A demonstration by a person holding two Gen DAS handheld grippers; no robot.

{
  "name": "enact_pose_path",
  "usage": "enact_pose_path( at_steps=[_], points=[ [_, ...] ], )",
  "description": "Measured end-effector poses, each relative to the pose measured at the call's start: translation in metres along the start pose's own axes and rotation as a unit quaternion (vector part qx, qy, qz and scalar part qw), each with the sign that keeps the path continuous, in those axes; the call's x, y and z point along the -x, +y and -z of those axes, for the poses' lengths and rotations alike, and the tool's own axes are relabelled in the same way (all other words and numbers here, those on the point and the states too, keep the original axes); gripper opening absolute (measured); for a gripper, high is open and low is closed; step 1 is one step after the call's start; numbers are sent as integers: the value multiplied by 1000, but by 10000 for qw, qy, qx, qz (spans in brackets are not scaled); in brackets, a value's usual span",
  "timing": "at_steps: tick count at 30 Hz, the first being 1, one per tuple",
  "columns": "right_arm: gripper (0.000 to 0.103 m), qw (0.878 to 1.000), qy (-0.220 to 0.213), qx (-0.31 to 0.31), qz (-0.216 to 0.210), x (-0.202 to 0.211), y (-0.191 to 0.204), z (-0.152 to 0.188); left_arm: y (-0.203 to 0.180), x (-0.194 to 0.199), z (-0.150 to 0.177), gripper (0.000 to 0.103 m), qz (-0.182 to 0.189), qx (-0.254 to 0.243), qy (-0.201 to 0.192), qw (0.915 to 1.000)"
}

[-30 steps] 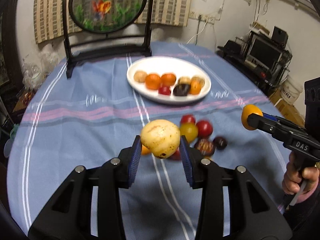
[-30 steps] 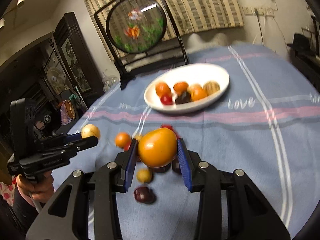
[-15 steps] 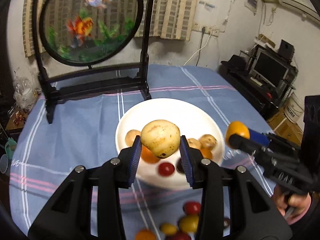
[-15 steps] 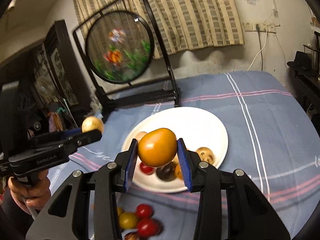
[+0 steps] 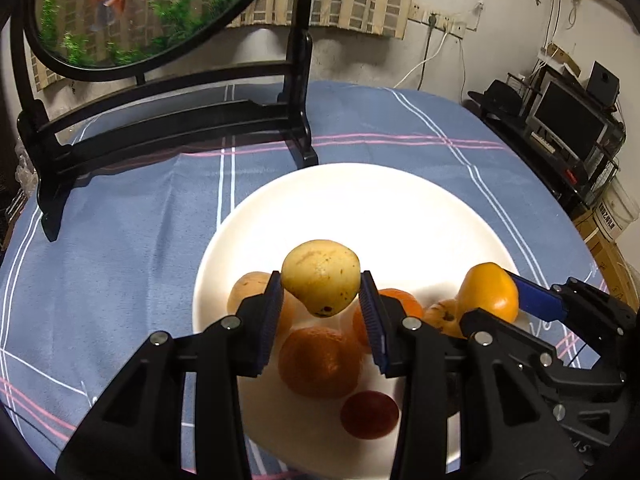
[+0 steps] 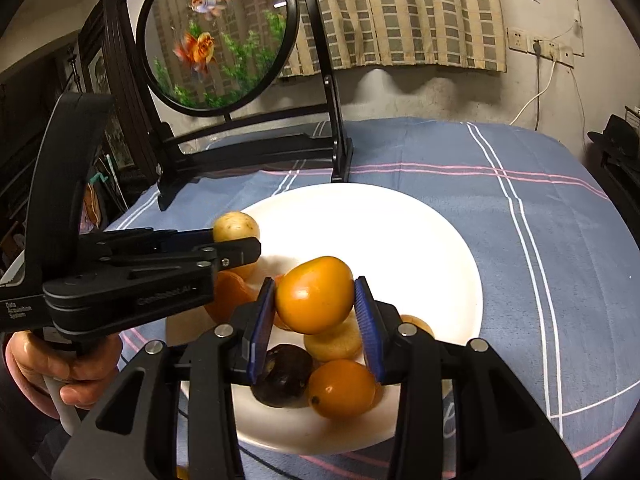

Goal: Organize fruits
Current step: 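Carry both fruits onto the white plate and open both tools, then move both tools back toward the remaining fruits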

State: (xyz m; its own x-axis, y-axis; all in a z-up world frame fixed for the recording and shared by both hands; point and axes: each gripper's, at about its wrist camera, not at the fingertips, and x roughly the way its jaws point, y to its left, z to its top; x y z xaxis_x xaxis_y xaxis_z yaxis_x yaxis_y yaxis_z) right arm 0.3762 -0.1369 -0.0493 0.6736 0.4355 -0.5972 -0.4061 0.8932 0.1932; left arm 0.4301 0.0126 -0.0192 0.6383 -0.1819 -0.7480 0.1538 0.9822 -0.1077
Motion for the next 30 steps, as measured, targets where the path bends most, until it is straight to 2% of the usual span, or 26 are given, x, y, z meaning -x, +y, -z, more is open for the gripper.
enact_pose_path(
  at_steps=[2, 3, 5, 8, 12, 14, 19, 23, 25, 28, 30],
  points=[
    [45, 10000, 45, 31, -7, -3, -1, 0, 0, -2, 1, 42, -37, 14, 41, 10000],
    [45, 10000, 38, 44, 6, -3, 0, 1, 0, 1, 1, 55, -118, 29, 24, 9999],
    [47, 10000, -1, 43, 8, 2, 0, 0, 1, 11, 2, 76, -239, 47, -162, 9996],
    [47, 10000, -86, 1, -36, 16, 2, -1, 2, 39, 4, 78, -314, -31, -383, 9988],
    [47, 9996, -229, -76, -160, 51, 9, 6, 4, 91, 20, 93, -345, 30, -656, 9972],
    [64, 9993, -327, -64, -147, 72, 15, 17, 3, 112, 34, 96, -362, 28, -742, 9966],
    [64, 9988, -420, 170, -199, 114, 34, 57, -1, 157, 98, 99, -238, 58, -707, 9972],
    [64, 9980, -289, 124, -542, 135, 44, 93, -4, 180, 159, 99, -235, 171, -771, 9966],
    [64, 9973, -120, 234, -684, 141, 52, 115, -5, 186, 183, 99, -249, 172, -771, 9966],
    [64, 9929, 385, 421, -1044, 144, 66, 142, -4, 186, 214, 99, -221, 200, -627, 9976],
    [64, 9918, 511, 616, -994, 149, 77, 154, -5, 182, 228, 99, -222, 140, -516, 9983]
  ],
)
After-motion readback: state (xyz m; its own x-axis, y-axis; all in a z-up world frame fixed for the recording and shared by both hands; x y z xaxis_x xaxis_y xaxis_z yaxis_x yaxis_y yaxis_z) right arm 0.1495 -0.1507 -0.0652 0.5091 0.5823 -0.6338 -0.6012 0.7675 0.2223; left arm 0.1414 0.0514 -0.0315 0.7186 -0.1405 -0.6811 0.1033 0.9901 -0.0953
